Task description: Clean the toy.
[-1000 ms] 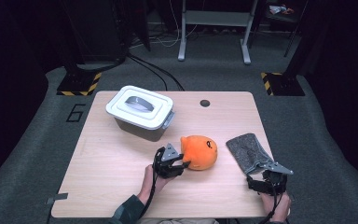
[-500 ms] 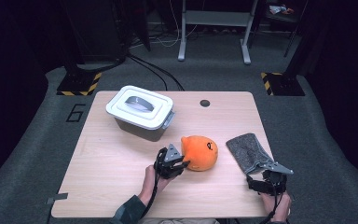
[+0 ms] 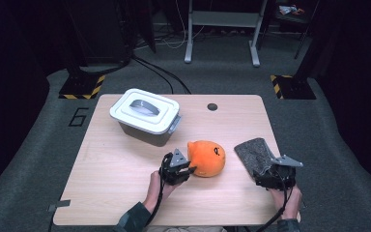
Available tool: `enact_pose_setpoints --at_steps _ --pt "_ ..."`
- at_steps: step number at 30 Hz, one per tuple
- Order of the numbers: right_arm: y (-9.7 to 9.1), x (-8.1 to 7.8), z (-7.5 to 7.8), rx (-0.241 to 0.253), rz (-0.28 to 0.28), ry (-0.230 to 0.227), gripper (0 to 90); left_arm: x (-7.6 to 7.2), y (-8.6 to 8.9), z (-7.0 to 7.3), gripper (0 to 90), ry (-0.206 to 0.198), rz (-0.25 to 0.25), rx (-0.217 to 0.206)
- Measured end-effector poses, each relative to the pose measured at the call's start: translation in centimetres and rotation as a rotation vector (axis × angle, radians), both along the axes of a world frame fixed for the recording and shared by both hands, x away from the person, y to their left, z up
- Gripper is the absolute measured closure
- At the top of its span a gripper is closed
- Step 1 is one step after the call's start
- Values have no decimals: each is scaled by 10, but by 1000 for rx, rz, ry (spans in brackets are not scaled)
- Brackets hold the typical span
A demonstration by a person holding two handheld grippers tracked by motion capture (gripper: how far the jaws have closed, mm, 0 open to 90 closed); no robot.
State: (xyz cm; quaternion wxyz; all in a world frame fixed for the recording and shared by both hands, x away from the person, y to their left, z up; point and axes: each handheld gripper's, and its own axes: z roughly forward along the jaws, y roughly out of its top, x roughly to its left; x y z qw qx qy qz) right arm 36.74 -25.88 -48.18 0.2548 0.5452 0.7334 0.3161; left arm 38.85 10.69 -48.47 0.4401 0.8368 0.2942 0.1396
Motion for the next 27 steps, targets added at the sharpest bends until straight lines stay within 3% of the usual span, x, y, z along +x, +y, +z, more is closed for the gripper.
enact_pose_setpoints --at_steps 2,3,6,14,21,26,27 --pt "5 17 0 -14 11 31 65 1 1 0 709 0 -4 1" --pt "5 17 0 -14 11 31 65 1 1 0 709 0 -4 1" --pt "9 39 -3 -17 -5 90 69 1 0 0 709 4 -5 -3" --pt "11 74 -15 -57 -2 152 100 2 2 -1 707 7 -11 -2" --pt "11 82 -23 -48 -8 212 184 1 0 1 707 1 -17 7" --pt "8 81 -24 -10 -9 218 270 1 1 0 706 -6 -15 12" --pt "6 79 -24 -8 -6 206 325 1 1 0 705 2 -16 6"
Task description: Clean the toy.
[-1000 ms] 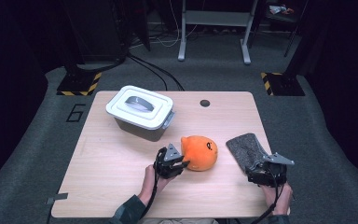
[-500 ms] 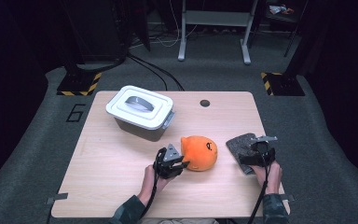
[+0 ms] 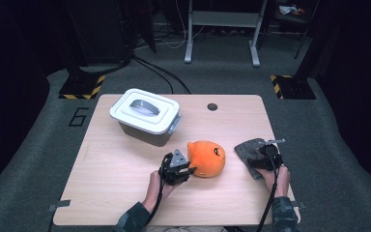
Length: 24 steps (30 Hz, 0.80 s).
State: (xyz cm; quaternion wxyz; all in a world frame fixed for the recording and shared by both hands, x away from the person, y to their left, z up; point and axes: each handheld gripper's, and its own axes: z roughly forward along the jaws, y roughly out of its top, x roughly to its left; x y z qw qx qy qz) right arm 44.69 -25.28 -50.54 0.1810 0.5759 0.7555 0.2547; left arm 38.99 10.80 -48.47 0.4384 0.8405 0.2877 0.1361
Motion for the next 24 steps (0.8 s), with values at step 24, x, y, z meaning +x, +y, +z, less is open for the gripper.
enact_pose_setpoints --at_steps 24 --pt "-6 -17 8 90 -9 -100 708 -1 -4 2 694 -36 3 14"
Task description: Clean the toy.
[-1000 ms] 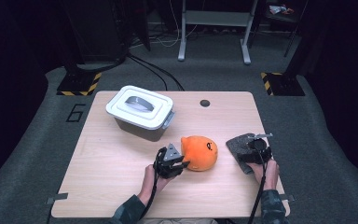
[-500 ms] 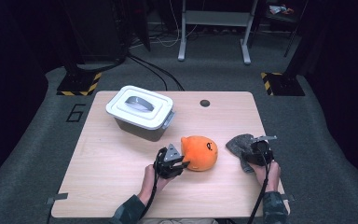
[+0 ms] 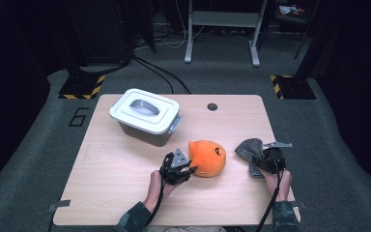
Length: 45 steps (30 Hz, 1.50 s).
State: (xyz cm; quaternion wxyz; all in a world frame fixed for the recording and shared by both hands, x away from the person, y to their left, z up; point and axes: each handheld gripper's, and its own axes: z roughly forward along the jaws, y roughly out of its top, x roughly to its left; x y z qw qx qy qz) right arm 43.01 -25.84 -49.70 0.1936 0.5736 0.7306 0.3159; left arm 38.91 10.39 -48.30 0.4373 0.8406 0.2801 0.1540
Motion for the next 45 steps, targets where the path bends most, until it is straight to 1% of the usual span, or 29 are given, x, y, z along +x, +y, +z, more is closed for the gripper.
enact_pose_setpoints --at_steps 2,3,4,8,13,14,15,16,17,18,19,21,22,23,24,26,28,29,31,32,35,36,37,38,39,40,42,44,45 --pt "1 -5 11 26 17 -26 708 0 0 1 695 3 -4 7" --pt "1 -5 11 26 17 -26 708 0 0 1 695 2 -2 5" --pt "4 -8 20 36 38 -38 707 0 -1 2 697 3 0 1" --pt "16 -14 39 65 79 -72 703 1 -3 4 699 -7 -8 7" --pt "39 -20 61 63 154 -113 701 1 -4 5 698 -3 -3 6" --pt "39 -20 61 63 154 -113 701 1 -4 5 698 -3 -3 6" --pt "49 -21 68 59 190 -132 700 2 -5 6 698 -1 -6 7" --pt "49 -21 68 59 190 -132 700 2 -5 6 698 -1 -6 7" --pt "61 -22 76 65 217 -142 698 2 -5 7 698 -1 -6 9" --pt "61 -22 76 65 217 -142 698 2 -5 7 698 -1 -6 9" --pt "72 -23 83 71 250 -151 696 2 -7 8 698 -5 -5 9" --pt "83 -23 88 78 279 -151 695 2 -7 8 698 -9 -9 14" --pt "83 -23 88 78 279 -151 695 2 -7 8 698 -9 -9 14" --pt "93 -21 91 71 310 -147 694 2 -8 9 697 -2 -10 11" --pt "93 -21 91 71 310 -147 694 2 -8 9 697 -2 -10 11" --pt "103 -19 93 67 334 -144 694 3 -8 9 697 -6 -7 13" --pt "118 -15 94 46 370 -139 693 3 -8 10 696 -1 -8 15" --pt "118 -15 94 46 370 -139 693 3 -9 10 696 -1 -8 16" --pt "133 -12 95 32 393 -129 692 3 -10 11 696 -5 -6 10" --pt "133 -12 95 32 393 -129 692 3 -10 11 694 -5 -6 10" --pt "147 -9 93 19 415 -114 690 3 -10 11 663 -11 -1 16" --pt "147 -9 93 19 415 -114 690 3 -10 11 651 -11 -1 16" --pt "150 -6 89 10 416 -94 689 4 -9 11 631 -3 3 17" --pt "150 -6 89 10 416 -94 689 4 -9 11 599 -3 3 17" --pt "149 -3 86 3 427 -97 688 4 -9 11 599 -7 12 11" --pt "148 -1 80 13 415 -75 687 4 -8 9 575 0 20 5" --pt "147 1 75 20 423 -71 686 3 -8 7 583 -3 16 10" --pt "146 1 72 14 416 -72 686 2 -7 7 633 -11 13 11" --pt "145 1 72 21 414 -60 685 0 -8 6 661 -14 9 14"
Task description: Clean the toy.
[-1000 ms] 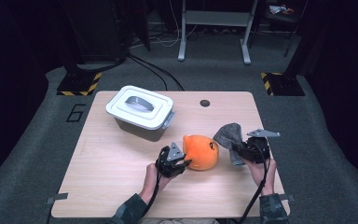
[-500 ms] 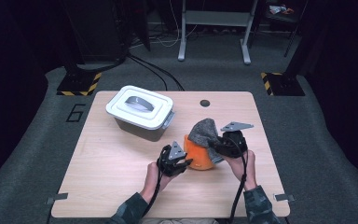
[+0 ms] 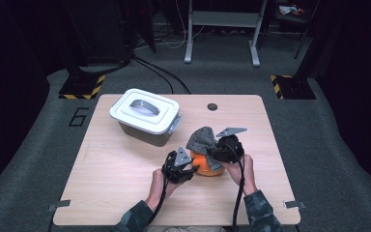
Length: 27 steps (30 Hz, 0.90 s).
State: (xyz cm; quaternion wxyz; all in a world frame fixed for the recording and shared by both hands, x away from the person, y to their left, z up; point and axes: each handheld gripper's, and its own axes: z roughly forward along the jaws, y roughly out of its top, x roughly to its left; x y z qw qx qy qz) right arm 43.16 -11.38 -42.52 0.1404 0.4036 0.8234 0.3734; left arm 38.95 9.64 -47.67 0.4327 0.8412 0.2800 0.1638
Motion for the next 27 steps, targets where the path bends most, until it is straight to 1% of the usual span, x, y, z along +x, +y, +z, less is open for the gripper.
enact_pose_setpoints --at_steps 2,3,5,6,7,8,9,10,11,12,13,14,15,16,17,18,19,20,21,23,24,26,27 --pt "-1 1 -1 2 11 18 682 1 -1 -1 720 2 -9 3" --pt "-2 2 -1 0 16 17 681 1 -1 0 737 -3 -11 5" --pt "-1 1 -1 -19 30 1 674 1 -2 0 761 -10 -13 6" --pt "0 -1 -1 -24 21 -14 674 1 -3 0 767 -16 -13 5" --pt "0 -1 -1 -24 21 -14 674 1 -3 0 770 -16 -13 5" --pt "4 -2 -2 -47 5 -36 674 2 -2 0 771 -13 -20 2" --pt "4 -2 -2 -47 5 -36 674 2 -2 0 771 -13 -20 2" --pt "7 -2 1 -64 0 -38 670 2 -2 0 772 -14 -23 3" --pt "7 -2 1 -64 0 -38 670 3 -2 0 772 -12 -29 3" --pt "8 0 2 -54 15 -46 616 3 -1 0 774 -10 -30 2" --pt "8 0 3 -43 21 -41 591 3 -1 0 774 -10 -30 2" --pt "8 0 3 -43 21 -41 591 4 -1 1 774 -9 -36 2" --pt "8 0 3 -43 29 -36 559 4 0 1 774 -11 -43 8" --pt "11 0 2 -40 26 -31 523 5 0 0 774 -8 -44 3" --pt "12 1 2 -50 39 -39 518 5 0 0 775 -8 -44 1" --pt "13 2 1 -49 36 -46 516 5 0 0 775 -9 -40 -5" --pt "14 1 2 -51 28 -44 530 6 0 0 775 -8 -41 -6" --pt "15 1 3 -56 39 -65 556 6 0 0 775 -9 -41 -10" --pt "18 0 4 -55 30 -67 582 6 1 0 775 -6 -44 -9" --pt "21 -3 6 -53 30 -97 639 6 0 0 777 -8 -49 -13" --pt "21 -3 6 -53 30 -97 639 6 0 0 778 -8 -49 -13" --pt "26 -5 8 -62 44 -131 675 5 -1 1 778 -18 -57 -9" --pt "28 -7 8 -56 40 -126 675 5 -1 1 778 -18 -58 -8"
